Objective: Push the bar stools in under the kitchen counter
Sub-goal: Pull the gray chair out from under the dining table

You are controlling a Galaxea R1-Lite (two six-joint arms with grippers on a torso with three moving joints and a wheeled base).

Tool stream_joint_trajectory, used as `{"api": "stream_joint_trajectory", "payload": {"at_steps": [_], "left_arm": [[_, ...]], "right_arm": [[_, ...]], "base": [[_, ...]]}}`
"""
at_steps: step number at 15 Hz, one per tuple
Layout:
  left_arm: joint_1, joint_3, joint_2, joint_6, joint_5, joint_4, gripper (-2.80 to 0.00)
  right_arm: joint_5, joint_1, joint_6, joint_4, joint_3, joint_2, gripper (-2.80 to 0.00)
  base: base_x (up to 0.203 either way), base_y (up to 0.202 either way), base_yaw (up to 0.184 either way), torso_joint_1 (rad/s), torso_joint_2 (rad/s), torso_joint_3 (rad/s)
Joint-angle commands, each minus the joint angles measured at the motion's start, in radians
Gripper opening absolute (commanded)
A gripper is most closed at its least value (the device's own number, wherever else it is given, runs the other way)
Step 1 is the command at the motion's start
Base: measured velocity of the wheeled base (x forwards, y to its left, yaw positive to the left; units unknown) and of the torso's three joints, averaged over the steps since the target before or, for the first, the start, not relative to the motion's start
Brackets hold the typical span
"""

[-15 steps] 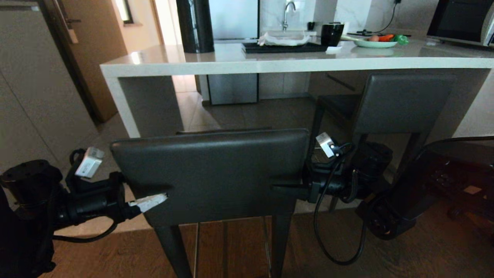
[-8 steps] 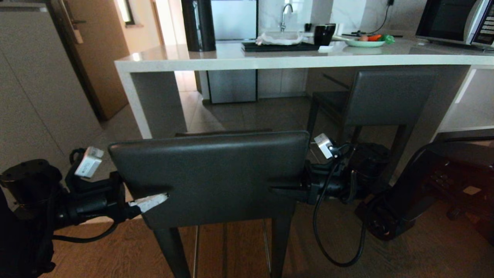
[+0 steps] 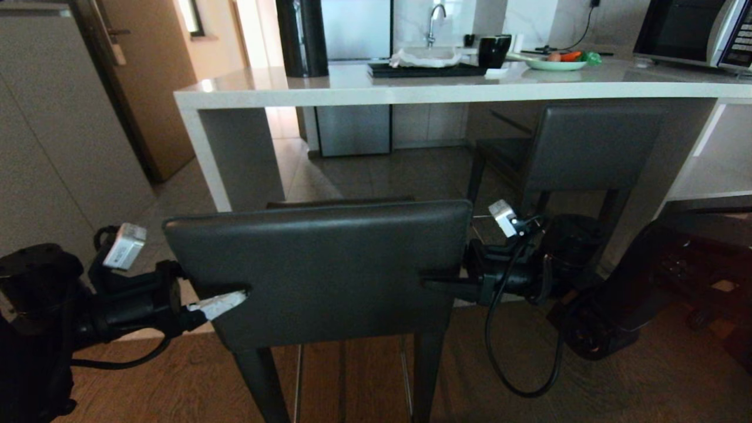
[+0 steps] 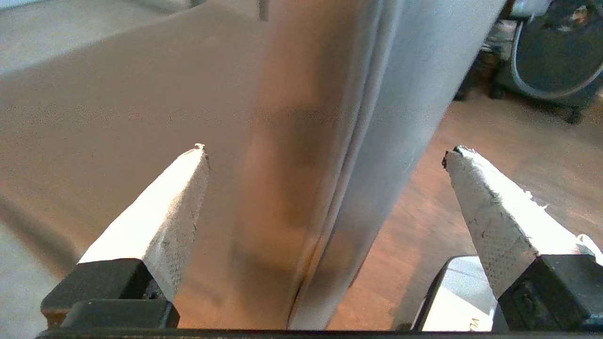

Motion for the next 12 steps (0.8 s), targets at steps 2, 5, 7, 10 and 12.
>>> {"api": "stream_joint_trajectory", "payload": {"at_steps": [2,5,7,10,12], "left_arm": [[0.086,0.044,-0.021,-0.001,-0.011,-0.009,0.00],[0.112,0.102,-0.060,-0.001,-0.015,-0.009,0.00],[0.115,0.145,-0.094,-0.001,-0.016,-0.009,0.00],[0.150,0.200,-0.146,-0.001,-0.015,-0.009,0.00],[0.208,0.195,-0.157,-0.001,-0.008,-0.009,0.00]], "right_arm": [[0.044,-0.088,0.005,-0.009,-0.019,-0.011,0.00],[0.065,-0.117,0.006,-0.009,-0.021,-0.021,0.00],[0.091,-0.141,0.006,-0.009,-0.022,-0.022,0.00],[0.090,-0.159,0.008,-0.009,-0.043,-0.027,0.00],[0.064,-0.154,0.039,-0.009,-0.094,-0.019,0.00]], "base": [[0.000,0.000,0.000,0.000,0.00,0.000],[0.000,0.000,0.000,0.000,0.00,0.000],[0.000,0.000,0.000,0.000,0.00,0.000],[0.000,0.000,0.000,0.000,0.00,0.000],[0.000,0.000,0.000,0.000,0.00,0.000]]}}
